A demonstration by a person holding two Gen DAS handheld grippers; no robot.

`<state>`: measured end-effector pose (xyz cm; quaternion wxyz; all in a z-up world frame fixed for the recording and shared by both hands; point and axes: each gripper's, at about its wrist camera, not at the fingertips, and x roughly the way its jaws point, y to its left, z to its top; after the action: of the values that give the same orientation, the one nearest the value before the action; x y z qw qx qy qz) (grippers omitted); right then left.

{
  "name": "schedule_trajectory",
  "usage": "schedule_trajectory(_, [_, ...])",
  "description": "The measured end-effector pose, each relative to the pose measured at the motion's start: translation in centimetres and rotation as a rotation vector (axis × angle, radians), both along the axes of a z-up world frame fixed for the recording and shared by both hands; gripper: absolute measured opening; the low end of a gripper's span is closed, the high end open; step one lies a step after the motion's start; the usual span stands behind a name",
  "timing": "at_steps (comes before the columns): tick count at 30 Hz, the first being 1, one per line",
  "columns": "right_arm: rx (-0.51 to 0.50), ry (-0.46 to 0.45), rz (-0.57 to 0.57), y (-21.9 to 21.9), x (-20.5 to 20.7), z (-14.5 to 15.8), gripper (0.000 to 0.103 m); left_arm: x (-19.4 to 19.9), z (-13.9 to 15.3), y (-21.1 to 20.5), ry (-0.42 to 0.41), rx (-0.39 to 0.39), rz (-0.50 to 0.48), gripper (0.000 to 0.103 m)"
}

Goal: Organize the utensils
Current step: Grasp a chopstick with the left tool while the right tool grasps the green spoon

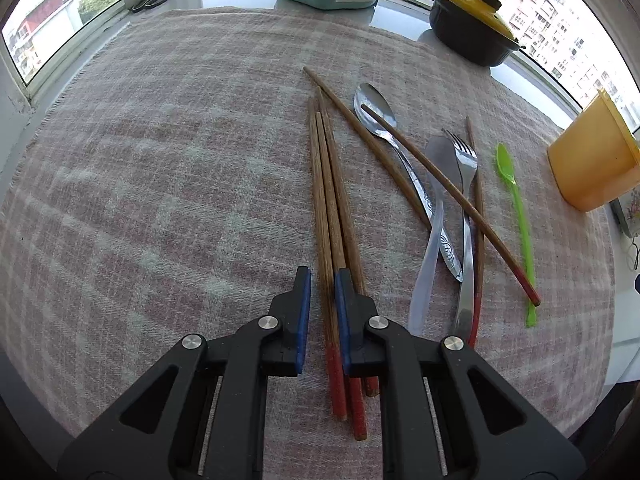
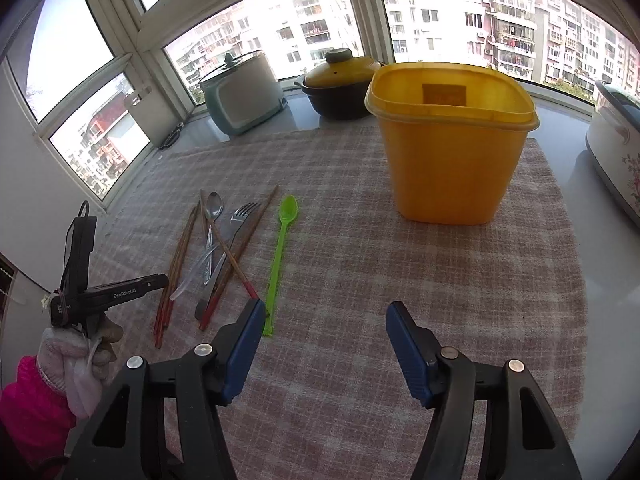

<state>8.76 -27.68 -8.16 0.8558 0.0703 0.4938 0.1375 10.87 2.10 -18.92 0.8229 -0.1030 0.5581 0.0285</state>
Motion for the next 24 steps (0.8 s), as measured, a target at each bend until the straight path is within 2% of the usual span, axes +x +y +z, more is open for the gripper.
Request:
schedule_trajectory(9, [-0.024,0.020,-0.067,3.1,2.1,-0.4,0.066,1.6,-0.6,1.0,0.016,-0.049,-0.094,0.011])
schedule_trajectory(11, [-0.024,0.028,-0.063,4.0,3.0,-0.6,0.066,2.3,-0.9,1.0,0.043,-0.063,-0.096,0.011])
schedule_trajectory(15, [-0.037,0.065,-0.013,5.8,5.2,-1.6,0.065,3.9,-1.0,0.8,0.041,-0.035,-0.091,0.011])
schedule_trajectory(24, [-0.125,0.213,0.096,8.4,11.0,-6.3,0.045,5.7,-1.3,0.9,0.021,-0.013,-0.038,0.011])
